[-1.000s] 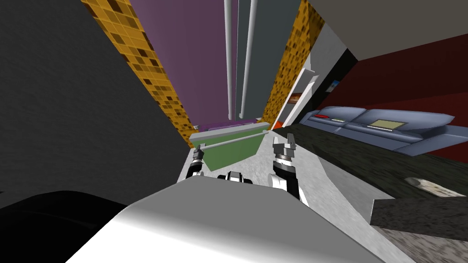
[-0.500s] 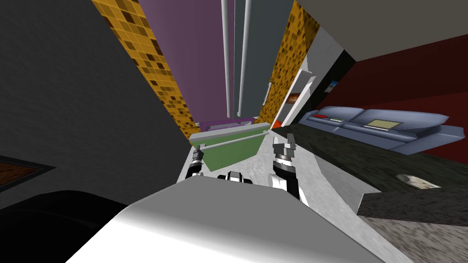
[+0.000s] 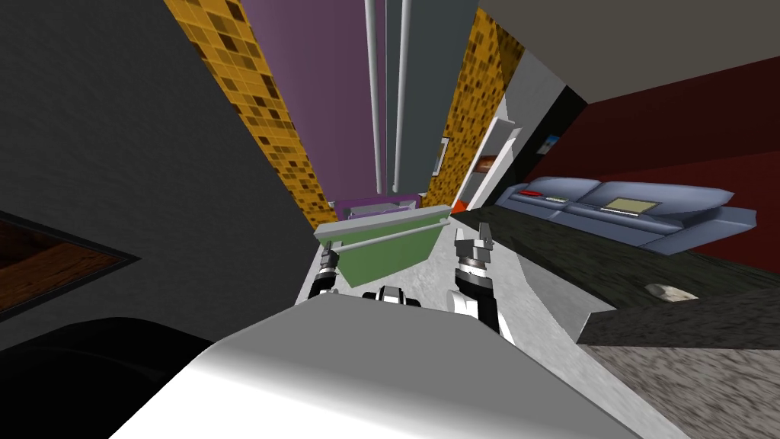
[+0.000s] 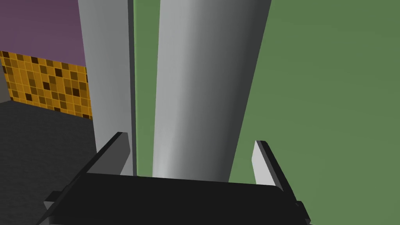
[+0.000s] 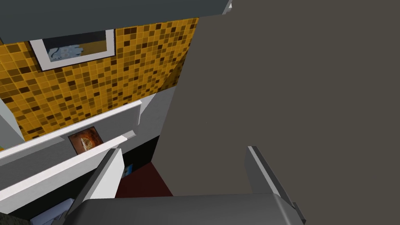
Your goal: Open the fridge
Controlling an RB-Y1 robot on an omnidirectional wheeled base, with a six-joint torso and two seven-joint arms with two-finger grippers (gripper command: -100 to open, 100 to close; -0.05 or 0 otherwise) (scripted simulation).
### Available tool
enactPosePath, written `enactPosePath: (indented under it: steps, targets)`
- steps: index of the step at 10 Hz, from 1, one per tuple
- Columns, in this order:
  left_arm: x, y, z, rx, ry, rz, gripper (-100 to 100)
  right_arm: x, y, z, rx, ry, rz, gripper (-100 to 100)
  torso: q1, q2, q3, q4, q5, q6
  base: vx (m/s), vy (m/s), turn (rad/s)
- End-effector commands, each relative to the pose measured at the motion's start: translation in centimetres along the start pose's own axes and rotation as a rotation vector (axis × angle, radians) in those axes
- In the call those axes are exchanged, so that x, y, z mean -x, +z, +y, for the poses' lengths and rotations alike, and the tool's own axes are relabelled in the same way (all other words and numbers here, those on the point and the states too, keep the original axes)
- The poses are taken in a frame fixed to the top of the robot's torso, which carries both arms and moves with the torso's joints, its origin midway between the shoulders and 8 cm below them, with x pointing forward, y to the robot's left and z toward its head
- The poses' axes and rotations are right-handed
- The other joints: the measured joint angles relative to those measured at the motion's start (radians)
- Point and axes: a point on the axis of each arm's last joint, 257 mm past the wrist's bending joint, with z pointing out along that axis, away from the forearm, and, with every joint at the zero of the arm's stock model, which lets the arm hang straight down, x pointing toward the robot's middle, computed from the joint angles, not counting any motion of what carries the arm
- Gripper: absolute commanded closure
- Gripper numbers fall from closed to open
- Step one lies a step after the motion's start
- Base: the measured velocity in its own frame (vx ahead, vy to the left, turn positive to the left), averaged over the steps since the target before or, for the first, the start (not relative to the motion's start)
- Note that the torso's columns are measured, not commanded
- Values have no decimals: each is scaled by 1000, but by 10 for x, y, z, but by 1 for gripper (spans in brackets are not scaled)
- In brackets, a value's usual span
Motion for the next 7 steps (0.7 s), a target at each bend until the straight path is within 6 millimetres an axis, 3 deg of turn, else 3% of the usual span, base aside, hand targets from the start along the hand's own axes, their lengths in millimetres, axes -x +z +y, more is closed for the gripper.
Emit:
enactPosePath:
  steps: [1, 7]
  targets:
    - [5, 3, -13, 0, 1, -4, -100, 0, 0, 0, 0, 0, 0, 0, 1, -2, -3, 2, -2, 0, 36, 8, -13]
    - [11, 6, -37, -1, 4, -8, -100, 0, 0, 0, 0, 0, 0, 0, -6, 12, 6, 6, -5, -2, 15, -6, -8]
